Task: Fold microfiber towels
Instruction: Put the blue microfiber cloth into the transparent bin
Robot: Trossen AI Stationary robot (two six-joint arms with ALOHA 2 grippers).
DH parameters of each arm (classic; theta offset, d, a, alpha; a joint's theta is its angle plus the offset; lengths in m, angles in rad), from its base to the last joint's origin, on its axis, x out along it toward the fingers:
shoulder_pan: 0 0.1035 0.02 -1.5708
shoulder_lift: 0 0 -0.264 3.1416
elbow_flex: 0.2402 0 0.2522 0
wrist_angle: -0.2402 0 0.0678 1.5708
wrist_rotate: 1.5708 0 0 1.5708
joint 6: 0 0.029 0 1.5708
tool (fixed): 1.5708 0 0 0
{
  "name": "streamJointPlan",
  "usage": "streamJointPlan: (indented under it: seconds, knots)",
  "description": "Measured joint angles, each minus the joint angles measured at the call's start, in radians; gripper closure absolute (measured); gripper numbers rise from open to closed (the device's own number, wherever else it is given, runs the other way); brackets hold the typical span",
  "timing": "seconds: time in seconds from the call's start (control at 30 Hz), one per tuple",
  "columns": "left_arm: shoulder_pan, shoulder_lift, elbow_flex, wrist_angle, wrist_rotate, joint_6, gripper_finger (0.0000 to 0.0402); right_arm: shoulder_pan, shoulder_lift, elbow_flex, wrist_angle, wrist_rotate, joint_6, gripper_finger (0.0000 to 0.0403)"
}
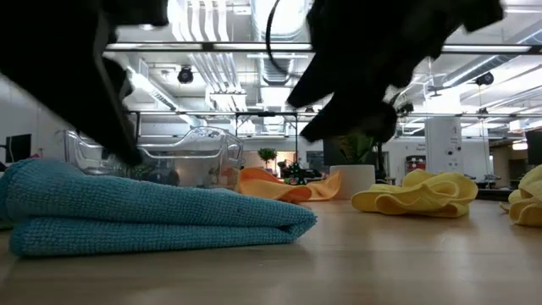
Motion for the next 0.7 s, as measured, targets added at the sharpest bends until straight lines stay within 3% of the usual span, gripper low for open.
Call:
streamJointPlan:
  seconds: [0.27,0.7]
  knots:
    - [0.000,0.000,-0.112,0.017,0.000,-0.090,0.0210,-0.094,0.066,0.000,0.036,0.000,0.030,0.0195]
    - [0.000,0.001,-0.180,0.101,-0.009,-0.098,0.0210,-0.103,0.249,0.069,0.174,-0.021,0.062,0.0195]
